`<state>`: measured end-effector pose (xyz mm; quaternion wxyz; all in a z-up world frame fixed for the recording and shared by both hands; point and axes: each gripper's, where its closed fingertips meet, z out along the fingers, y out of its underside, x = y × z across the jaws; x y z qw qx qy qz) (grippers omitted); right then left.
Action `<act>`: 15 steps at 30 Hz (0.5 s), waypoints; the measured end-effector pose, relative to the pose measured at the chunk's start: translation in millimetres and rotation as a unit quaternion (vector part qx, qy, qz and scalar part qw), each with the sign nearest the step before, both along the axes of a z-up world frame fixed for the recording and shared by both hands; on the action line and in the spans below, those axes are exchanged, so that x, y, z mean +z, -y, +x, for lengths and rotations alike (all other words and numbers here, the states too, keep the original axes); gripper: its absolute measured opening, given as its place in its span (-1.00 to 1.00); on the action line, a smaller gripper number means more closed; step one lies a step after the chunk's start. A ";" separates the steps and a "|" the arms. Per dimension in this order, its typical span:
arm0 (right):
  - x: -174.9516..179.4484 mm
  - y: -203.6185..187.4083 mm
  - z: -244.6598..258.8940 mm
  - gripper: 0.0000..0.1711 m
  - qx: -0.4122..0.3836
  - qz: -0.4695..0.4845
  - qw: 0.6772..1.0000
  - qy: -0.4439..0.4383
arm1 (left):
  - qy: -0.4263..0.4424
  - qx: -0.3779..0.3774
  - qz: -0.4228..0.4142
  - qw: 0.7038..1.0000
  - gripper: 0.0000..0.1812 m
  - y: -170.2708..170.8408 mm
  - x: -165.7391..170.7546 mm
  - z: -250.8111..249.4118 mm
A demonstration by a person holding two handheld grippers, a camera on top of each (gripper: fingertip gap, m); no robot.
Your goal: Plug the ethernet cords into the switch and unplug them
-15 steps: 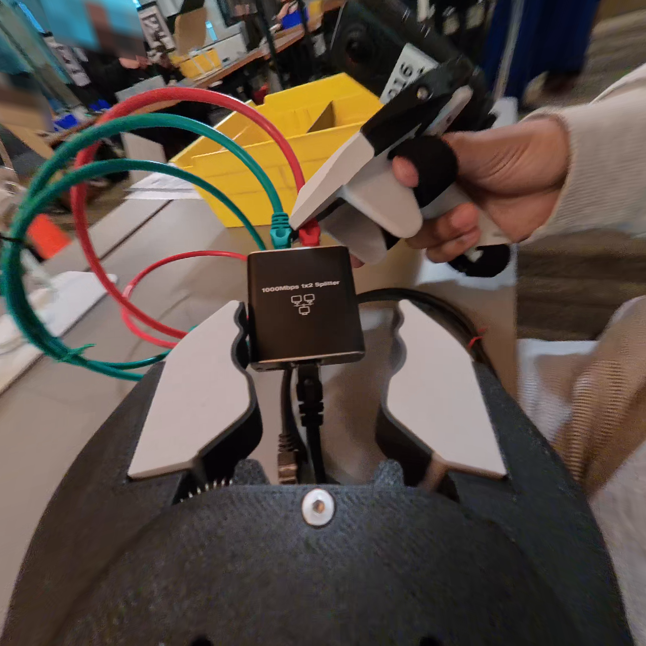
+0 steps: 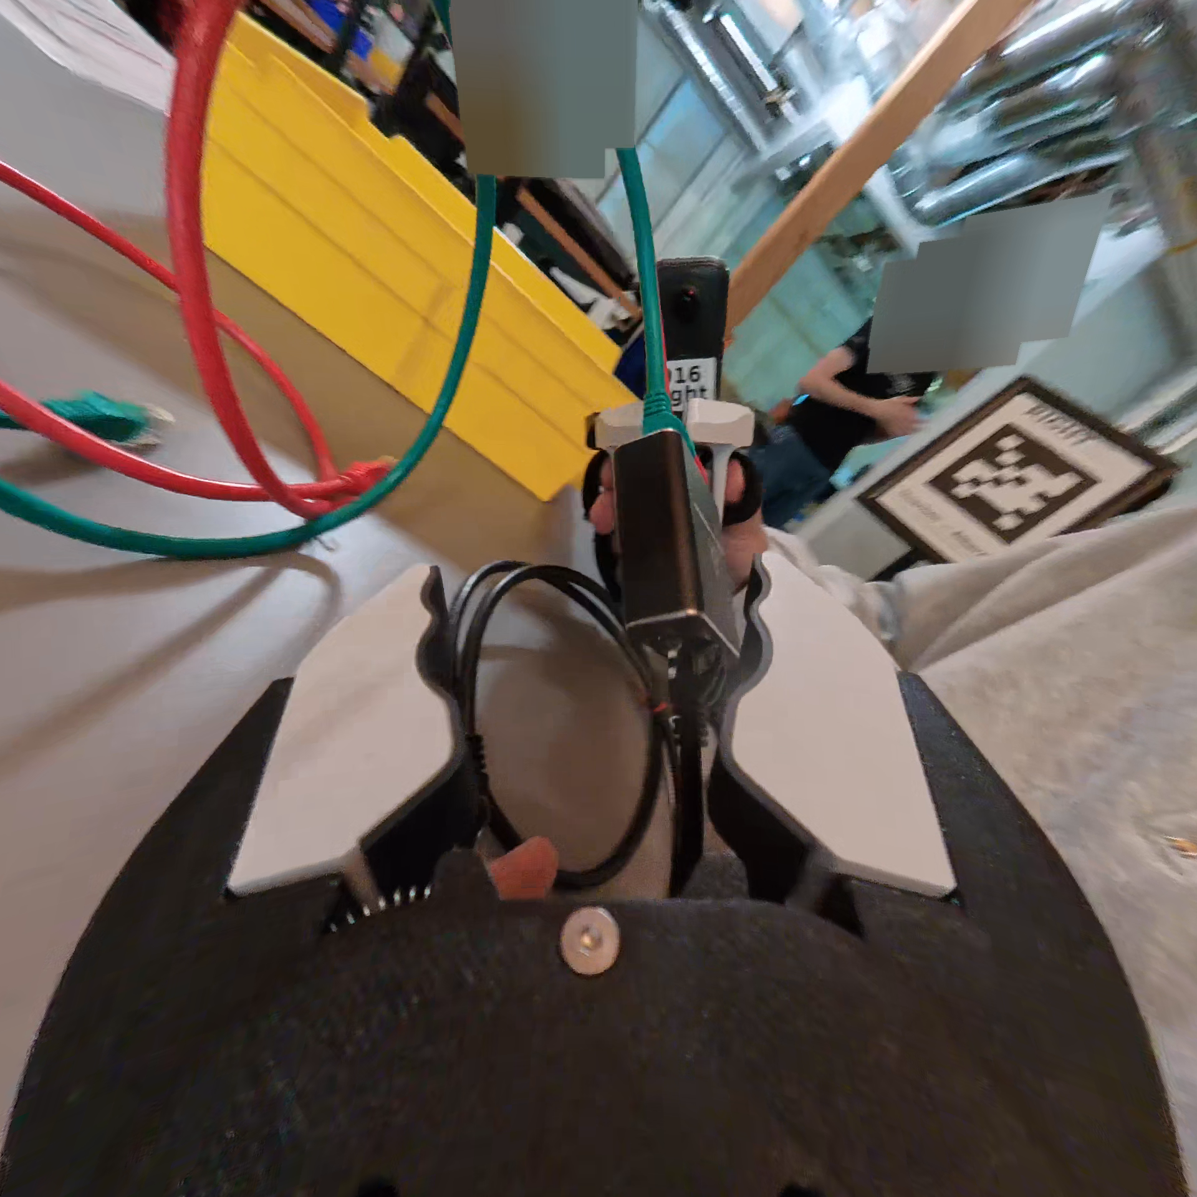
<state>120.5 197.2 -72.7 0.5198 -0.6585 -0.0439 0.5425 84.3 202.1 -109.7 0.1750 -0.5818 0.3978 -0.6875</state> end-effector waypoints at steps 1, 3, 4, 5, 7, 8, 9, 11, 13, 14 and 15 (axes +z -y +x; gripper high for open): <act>1.8 1.1 -3.4 -0.88 0.006 0.008 1.000 0.003 | 0.004 -0.016 -0.020 1.000 -0.01 5.0 0.4 0.9; 4.6 3.6 -9.2 -0.88 0.017 0.021 1.000 0.010 | 0.007 -0.051 -0.044 0.998 0.00 16.7 0.4 2.2; 5.1 4.4 -11.5 -0.88 0.021 0.025 0.999 0.015 | 0.009 -0.065 -0.052 0.996 -0.03 22.1 1.1 2.5; 5.2 5.2 -13.6 -0.88 0.024 0.027 0.999 0.019 | 0.010 -0.076 -0.057 0.995 -0.05 26.1 1.1 2.9; 5.4 5.2 -15.5 -0.88 0.023 0.030 0.999 0.024 | 0.010 -0.091 -0.064 0.994 -0.17 31.1 1.1 2.5; 4.5 3.9 -15.1 -0.87 0.017 0.030 0.999 0.027 | 0.012 -0.100 -0.067 0.993 -0.28 32.9 1.9 1.4; 2.8 2.2 -14.5 -0.88 0.010 0.029 0.999 0.032 | 0.019 -0.112 -0.070 0.991 -0.44 35.3 3.8 -0.4; -1.0 -1.8 -12.3 -0.88 -0.006 0.021 0.999 0.042 | 0.028 -0.123 -0.079 0.989 -0.69 37.3 7.2 -2.5; -3.0 -6.0 -8.5 -0.87 -0.026 0.014 0.999 0.042 | 0.024 -0.106 -0.072 0.991 -0.69 33.8 5.6 -1.1; -2.8 -7.8 -5.4 -0.86 -0.038 0.013 0.998 0.040 | 0.022 -0.098 -0.068 0.993 -0.69 31.8 5.1 -0.6; -1.1 -9.2 -1.0 -0.81 -0.051 0.015 0.998 0.034 | 0.022 -0.088 -0.066 0.994 -0.69 29.3 4.6 -0.4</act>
